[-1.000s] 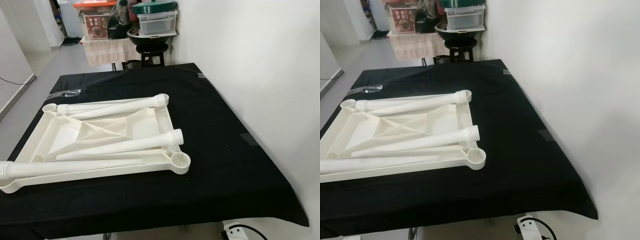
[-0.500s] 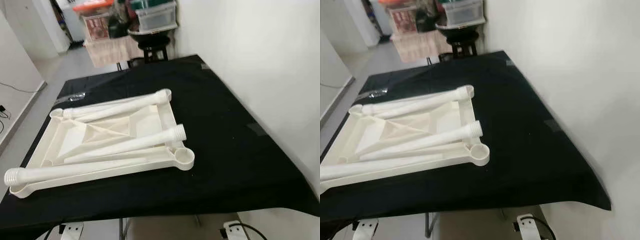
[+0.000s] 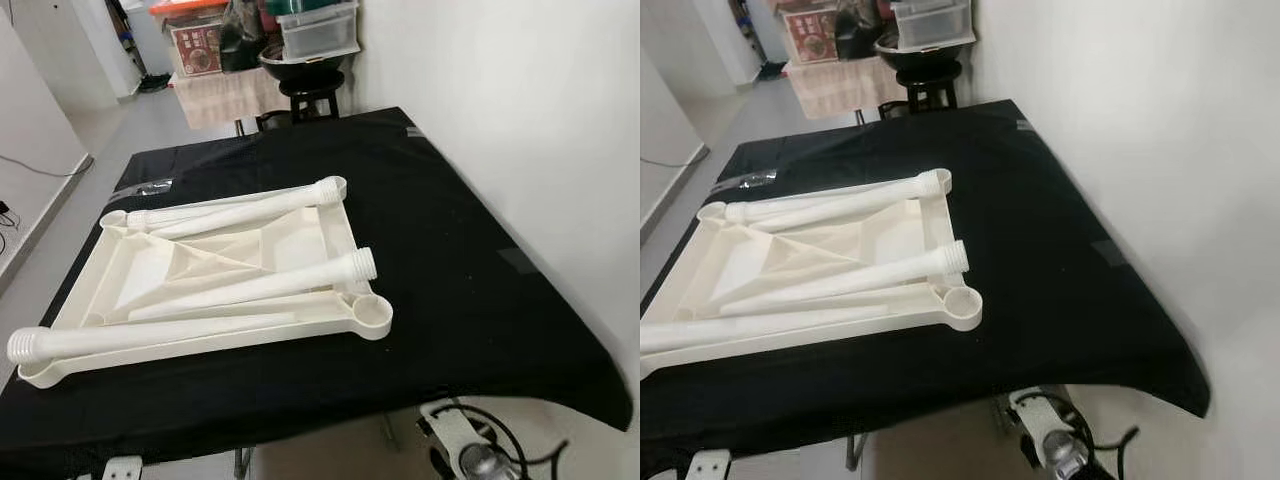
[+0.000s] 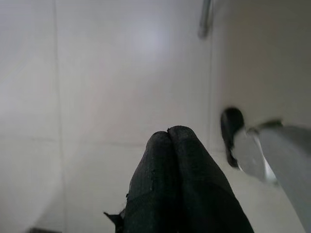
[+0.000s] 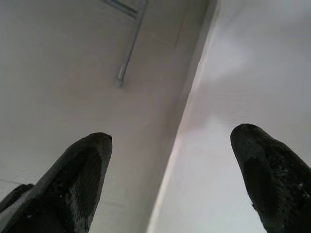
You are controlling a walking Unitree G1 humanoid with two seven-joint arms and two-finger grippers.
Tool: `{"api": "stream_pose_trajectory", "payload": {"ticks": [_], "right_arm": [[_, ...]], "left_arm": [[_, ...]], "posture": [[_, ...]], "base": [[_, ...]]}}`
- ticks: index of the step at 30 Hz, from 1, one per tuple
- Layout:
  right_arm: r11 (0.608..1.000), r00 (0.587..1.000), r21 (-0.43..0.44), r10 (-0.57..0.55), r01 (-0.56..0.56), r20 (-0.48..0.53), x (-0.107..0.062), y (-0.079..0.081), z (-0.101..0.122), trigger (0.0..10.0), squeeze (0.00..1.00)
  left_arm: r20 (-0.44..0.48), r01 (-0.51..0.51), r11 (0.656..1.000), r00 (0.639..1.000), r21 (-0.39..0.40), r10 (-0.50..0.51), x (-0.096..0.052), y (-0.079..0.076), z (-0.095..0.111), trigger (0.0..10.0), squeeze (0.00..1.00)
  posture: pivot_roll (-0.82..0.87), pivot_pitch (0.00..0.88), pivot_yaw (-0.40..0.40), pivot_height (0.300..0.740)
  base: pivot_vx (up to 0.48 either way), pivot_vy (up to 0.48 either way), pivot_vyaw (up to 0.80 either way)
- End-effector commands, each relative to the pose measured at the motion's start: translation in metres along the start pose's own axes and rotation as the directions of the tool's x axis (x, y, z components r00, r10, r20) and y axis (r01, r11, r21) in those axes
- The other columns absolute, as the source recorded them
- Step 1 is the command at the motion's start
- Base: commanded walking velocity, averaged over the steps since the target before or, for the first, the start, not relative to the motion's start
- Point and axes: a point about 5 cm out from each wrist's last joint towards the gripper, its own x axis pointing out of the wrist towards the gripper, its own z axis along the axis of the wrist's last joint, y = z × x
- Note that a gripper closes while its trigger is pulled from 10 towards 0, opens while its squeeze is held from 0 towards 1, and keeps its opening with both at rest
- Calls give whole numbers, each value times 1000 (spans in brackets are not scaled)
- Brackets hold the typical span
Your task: Building children table
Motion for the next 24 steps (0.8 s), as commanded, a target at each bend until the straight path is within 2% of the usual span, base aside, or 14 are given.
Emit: {"api": "stream_pose_trajectory", "payload": {"ticks": [1, 3, 4, 8, 13, 15, 18, 20, 24], "right_arm": [[1000, 1000, -20, 17, -17, -25, -1, 5, -5, 10000, 0], [999, 999, -30, 21, -22, -43, -1, 4, -11, 10000, 0], [999, 996, -24, 36, -38, -76, -2, 6, -20, 10000, 0], [999, 995, -19, 41, -43, -89, -3, 7, -25, 10000, 0], [999, 988, 11, 53, -52, -147, -6, 13, -43, 10000, 0], [997, 983, 56, 54, -45, -175, -8, 17, -52, 10000, 0], [993, 984, 114, 46, -26, -170, -9, 18, -54, 10000, 0], [993, 984, 114, 46, -26, -170, -9, 18, -54, 10000, 0], [982, 992, 173, -55, 74, -115, -6, 1, -41, 10000, 0]], "left_arm": [[-7, 9, 1000, 1000, -14, -10, -1, -2, -6, 10000, 0], [-14, 19, 1000, 1000, -21, -19, -2, -4, -11, 10000, 0], [-33, 39, 999, 999, -19, -40, -3, -7, -18, 10000, 0], [-42, 49, 999, 998, -14, -50, -3, -9, -20, 10000, 0], [-61, 73, 997, 996, 22, -71, -3, -14, -25, 10000, 0], [-56, 80, 996, 995, 36, -78, -4, -16, -26, 10000, 0], [-41, 91, 995, 995, 47, -89, -3, -17, -20, 10000, 0], [-41, 91, 995, 995, 47, -89, -3, -17, -20, 10000, 0], [23, 107, 993, 994, 45, -108, 0, -15, -2, 10000, 0]], "posture": [[-70, 0, 65, 740], [-72, 0, 62, 740], [-77, 0, 61, 740], [-79, 0, 62, 740], [-87, 0, 68, 740], [-87, 0, 70, 740], [-87, 0, 71, 740], [-87, 0, 71, 740], [-96, 0, 77, 740]], "base": [[0, 0, 0], [0, 0, 0], [0, 0, 0], [0, 0, 0], [-413, 0, 0], [-351, 0, 0], [-104, 0, 0], [0, 0, 0], [0, 0, 0]]}}
